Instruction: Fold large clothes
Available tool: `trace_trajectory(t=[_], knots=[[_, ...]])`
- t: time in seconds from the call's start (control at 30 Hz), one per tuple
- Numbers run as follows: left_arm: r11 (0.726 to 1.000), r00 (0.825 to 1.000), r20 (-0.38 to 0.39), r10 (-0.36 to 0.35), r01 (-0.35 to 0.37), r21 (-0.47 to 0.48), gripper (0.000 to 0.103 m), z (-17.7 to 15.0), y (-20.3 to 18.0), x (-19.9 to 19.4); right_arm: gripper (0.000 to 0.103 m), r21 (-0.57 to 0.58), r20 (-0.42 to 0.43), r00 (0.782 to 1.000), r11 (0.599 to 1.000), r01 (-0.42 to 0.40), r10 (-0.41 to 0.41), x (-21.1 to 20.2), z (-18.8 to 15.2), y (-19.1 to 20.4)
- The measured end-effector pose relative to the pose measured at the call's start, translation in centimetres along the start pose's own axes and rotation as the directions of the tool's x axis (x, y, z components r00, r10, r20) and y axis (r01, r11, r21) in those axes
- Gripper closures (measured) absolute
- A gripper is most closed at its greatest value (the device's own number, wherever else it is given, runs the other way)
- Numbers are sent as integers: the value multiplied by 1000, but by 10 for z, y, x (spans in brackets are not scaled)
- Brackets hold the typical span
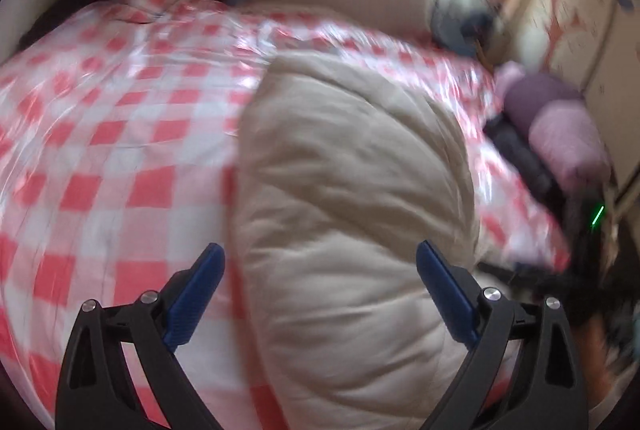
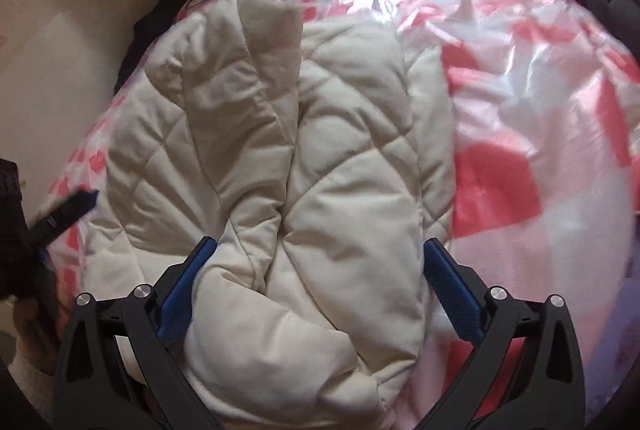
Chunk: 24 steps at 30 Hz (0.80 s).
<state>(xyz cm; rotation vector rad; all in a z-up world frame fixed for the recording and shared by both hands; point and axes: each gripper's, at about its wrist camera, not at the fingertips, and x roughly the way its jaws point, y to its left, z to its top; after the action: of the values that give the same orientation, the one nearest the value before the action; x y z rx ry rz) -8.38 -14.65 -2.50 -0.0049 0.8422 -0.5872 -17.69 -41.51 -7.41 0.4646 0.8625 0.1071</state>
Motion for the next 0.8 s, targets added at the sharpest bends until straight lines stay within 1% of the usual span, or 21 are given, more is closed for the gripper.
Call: trace_trajectory(t=[0.03, 0.07, 0.1, 0.2, 0.23, 0.27, 0.3, 0.33, 0.37, 0.4, 0.47, 0.5, 0.53, 0.57, 0.6, 0.63, 0.7, 0.73, 0.77, 0.8], knots=[[999, 999, -42, 1, 0, 33, 11, -3, -8, 12, 6, -28, 53, 998, 999, 19, -17, -12, 11, 11], [998, 999, -39, 36, -34, 57, 9, -6, -12, 17, 6, -36, 86, 996, 999, 24, -21, -18, 22, 16], [996, 998, -27, 49, -47, 72, 8, -7, -15, 19, 6, -37, 108, 994, 999, 28, -24, -22, 35, 22], [996, 998, -37, 45, -42, 82, 8, -6, -16, 19, 6, -58, 120, 989, 994, 91, -84, -13, 83, 41], [996, 998, -45, 41, -37, 84, 8, -5, -15, 18, 6, -71, 106, 990, 992, 100, -93, 2, 99, 43], [996, 998, -46, 36, -32, 86, 8, -3, -14, 14, 6, -72, 80, 990, 990, 123, -117, 21, 107, 43], [996, 999, -17, 33, -31, 87, 8, 1, -13, 6, 6, -73, 52, 986, 984, 164, -160, 42, 107, 39], [995, 999, 33, 39, -42, 90, 9, 6, -14, -3, 6, -76, 29, 989, 986, 150, -148, 69, 97, 28], [994, 996, 73, 49, -55, 93, 8, 9, -16, -9, 6, -49, 46, 992, 991, 122, -120, 80, 90, 19], [993, 993, 105, 52, -62, 96, 8, 15, -18, -13, 6, 1, 70, 993, 995, 99, -99, 81, 83, 8], [995, 990, 136, 40, -52, 89, 8, 27, -20, -12, 6, 16, 90, 990, 994, 111, -112, 74, 77, 3], [995, 993, 114, 30, -41, 91, 8, 30, -23, -4, 6, 8, 96, 988, 992, 125, -125, 70, 72, 4], [993, 998, 57, 23, -29, 112, 8, 30, -26, 11, 6, 3, 99, 986, 991, 133, -133, 67, 68, 5], [990, 999, -35, 24, -19, 143, 8, 26, -30, 29, 6, -1, 100, 985, 990, 141, -140, 64, 63, 3], [979, 996, -63, 68, -54, 198, 6, 18, -36, 43, 6, 4, 98, 986, 991, 137, -137, 62, 60, 1], [971, 995, -37, 90, -79, 224, 6, 13, -38, 43, 6, 17, 84, 988, 992, 127, -128, 60, 58, -2], [976, 996, -52, 68, -55, 209, 6, 13, -35, 34, 6, 40, 55, 993, 994, 105, -107, 57, 58, -7], [979, 997, -57, 57, -45, 200, 6, 14, -33, 28, 6, 58, 37, 993, 993, 107, -109, 49, 60, -7], [981, 998, -51, 41, -30, 194, 6, 13, -31, 19, 6, 57, 41, 992, 992, 116, -118, 42, 61, -1], [979, 998, -48, 40, -29, 202, 6, 11, -32, 14, 6, 34, 66, 991, 993, 117, -119, 29, 59, 8]])
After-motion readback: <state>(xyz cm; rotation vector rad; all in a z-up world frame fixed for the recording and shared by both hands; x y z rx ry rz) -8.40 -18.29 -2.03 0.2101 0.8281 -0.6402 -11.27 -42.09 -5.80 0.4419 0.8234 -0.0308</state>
